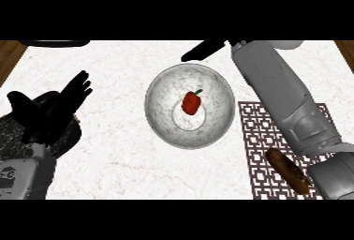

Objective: Pick the bell pepper from the placemat and place it in the bowl

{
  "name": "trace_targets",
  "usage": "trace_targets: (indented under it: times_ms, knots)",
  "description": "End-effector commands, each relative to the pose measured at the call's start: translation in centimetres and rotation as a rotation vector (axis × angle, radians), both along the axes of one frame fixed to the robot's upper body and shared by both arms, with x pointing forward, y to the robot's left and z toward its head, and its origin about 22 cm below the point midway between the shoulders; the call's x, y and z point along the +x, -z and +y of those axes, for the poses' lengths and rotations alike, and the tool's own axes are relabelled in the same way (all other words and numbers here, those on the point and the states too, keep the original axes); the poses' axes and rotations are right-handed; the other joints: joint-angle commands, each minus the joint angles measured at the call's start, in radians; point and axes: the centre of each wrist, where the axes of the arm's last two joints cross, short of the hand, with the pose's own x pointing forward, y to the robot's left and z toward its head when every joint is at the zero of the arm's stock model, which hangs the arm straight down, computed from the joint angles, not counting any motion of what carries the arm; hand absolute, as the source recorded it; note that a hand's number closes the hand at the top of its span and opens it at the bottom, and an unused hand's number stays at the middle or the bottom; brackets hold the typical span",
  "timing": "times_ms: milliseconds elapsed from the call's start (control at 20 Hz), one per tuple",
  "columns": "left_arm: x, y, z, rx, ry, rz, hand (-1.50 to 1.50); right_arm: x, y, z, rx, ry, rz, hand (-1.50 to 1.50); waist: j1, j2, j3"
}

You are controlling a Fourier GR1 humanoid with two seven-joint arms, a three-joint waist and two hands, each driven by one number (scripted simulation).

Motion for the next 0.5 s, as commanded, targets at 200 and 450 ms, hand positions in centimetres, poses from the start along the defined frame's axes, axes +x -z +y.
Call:
trace_targets:
  times_ms: [200, 450]
  knots:
    - [-0.8, 0.6, 1.9, -0.001, -0.044, 0.016, 0.0, -0.2, -2.0, -11.4, 0.037, -0.194, -0.131, -1.5, -0.041, -0.014, 0.001]
    - [-0.8, 1.1, 1.3, -0.004, -0.065, 0.015, 0.0, -1.8, -5.0, -17.9, 0.139, -0.296, -0.165, -1.5, -0.067, -0.021, 0.001]
